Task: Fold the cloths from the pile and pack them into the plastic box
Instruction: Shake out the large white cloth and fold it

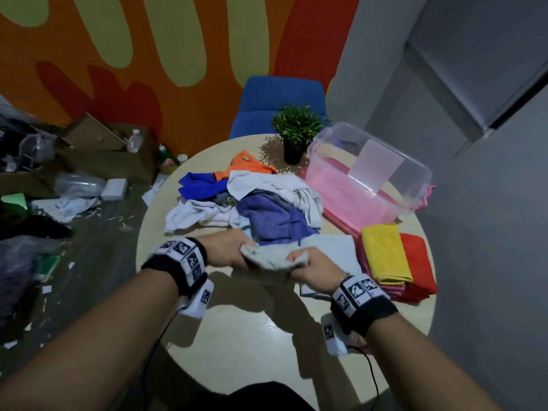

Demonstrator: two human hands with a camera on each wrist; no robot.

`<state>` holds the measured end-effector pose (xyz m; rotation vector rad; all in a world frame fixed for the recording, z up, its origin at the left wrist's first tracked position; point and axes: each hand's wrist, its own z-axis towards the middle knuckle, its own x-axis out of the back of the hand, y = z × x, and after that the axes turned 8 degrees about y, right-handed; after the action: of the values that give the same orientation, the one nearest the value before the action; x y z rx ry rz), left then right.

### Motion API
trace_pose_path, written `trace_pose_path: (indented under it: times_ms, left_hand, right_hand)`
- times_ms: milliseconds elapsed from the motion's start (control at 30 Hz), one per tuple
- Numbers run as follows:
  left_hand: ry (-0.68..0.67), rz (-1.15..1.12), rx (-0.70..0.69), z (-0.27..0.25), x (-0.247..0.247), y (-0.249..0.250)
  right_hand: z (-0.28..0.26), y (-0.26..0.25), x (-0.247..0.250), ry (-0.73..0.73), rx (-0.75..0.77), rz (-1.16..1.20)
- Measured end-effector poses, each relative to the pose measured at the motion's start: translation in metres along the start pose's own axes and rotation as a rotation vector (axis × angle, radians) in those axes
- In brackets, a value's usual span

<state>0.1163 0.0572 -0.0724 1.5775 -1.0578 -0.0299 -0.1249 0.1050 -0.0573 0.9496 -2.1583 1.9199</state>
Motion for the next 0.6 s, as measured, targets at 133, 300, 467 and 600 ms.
trace_pose_path:
  times_ms: [133, 300, 467, 600]
  left_hand:
    - [-0.312, 0.068, 0.194, 0.000, -0.059, -0.050]
    - [-0.183, -0.072, 0.277, -0.004, -0.073, -0.083]
    - [0.094, -0.303, 0.329, -0.001, -0.076, -0.094]
    - [0.011, -0.284, 0.342, 0.007, -0.077, -0.090]
  right_hand:
    - [-0.021, 0.065, -0.042, -0.215, -0.162, -0.203]
    - [-0.018, 0.094, -0.048, -0.009, -0.283, -0.242]
    - [-0.002, 0.090, -0.047, 0.116, -0.319, -0.125]
    - [0.010, 0.097, -0.045, 0.239, -0.373, -0.155]
